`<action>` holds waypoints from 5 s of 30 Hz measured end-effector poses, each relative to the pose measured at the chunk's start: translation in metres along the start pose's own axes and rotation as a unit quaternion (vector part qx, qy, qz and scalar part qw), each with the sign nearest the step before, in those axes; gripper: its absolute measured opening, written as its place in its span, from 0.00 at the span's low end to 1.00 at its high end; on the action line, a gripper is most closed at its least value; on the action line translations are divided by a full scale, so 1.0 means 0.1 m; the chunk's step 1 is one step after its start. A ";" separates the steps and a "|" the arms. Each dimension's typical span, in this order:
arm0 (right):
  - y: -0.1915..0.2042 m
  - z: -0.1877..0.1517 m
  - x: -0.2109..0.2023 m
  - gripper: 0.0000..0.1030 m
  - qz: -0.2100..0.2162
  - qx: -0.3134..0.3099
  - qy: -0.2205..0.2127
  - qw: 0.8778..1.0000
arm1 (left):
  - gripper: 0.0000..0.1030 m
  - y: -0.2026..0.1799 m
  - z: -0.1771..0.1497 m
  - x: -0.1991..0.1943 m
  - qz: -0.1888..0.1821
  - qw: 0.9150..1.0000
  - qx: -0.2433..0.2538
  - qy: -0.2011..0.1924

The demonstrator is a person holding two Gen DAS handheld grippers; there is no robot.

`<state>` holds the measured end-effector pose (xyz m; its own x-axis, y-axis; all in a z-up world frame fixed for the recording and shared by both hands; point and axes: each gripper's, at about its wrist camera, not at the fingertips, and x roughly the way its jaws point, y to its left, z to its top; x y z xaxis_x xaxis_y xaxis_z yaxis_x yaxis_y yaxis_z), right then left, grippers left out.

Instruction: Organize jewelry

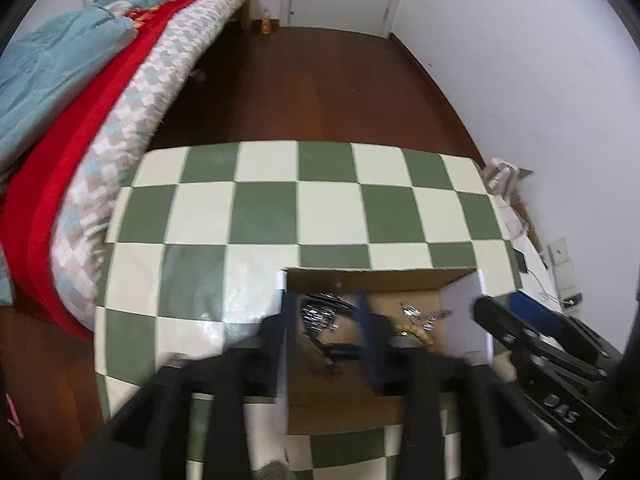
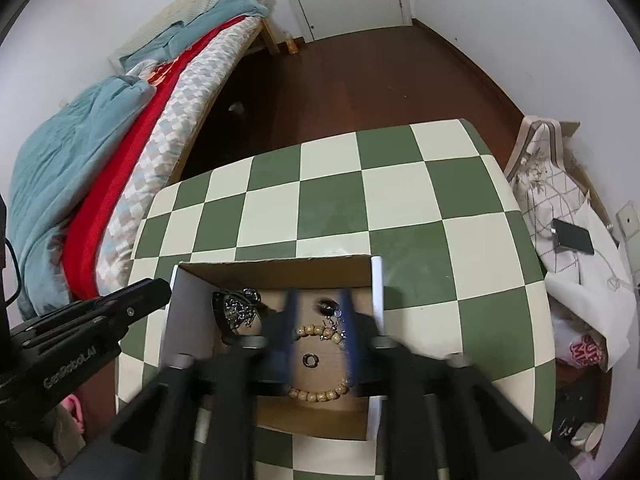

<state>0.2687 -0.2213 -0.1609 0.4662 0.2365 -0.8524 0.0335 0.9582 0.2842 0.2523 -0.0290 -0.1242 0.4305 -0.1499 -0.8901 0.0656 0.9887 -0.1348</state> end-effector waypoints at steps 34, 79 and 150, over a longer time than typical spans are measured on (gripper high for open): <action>0.19 -0.92 -1.21 1.00 -0.150 -0.038 -0.023 0.988 | 1.00 -0.01 -0.98 -1.40 0.073 0.993 0.024 -0.090; 0.67 -1.72 -3.77 1.00 -0.142 -0.055 -0.142 0.978 | 1.00 -0.19 -1.55 -3.11 0.059 0.987 0.012 -0.148; 0.72 -0.97 -3.15 1.00 -0.159 -0.070 -0.116 0.978 | 1.00 -0.18 -1.16 -2.81 0.094 0.987 0.005 -0.132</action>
<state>0.0380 -0.2113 0.0856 0.6413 -0.1047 -0.7601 0.0951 0.9939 -0.0566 0.0256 -0.0050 0.0781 0.6550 0.0391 -0.7546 -0.0290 0.9992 0.0266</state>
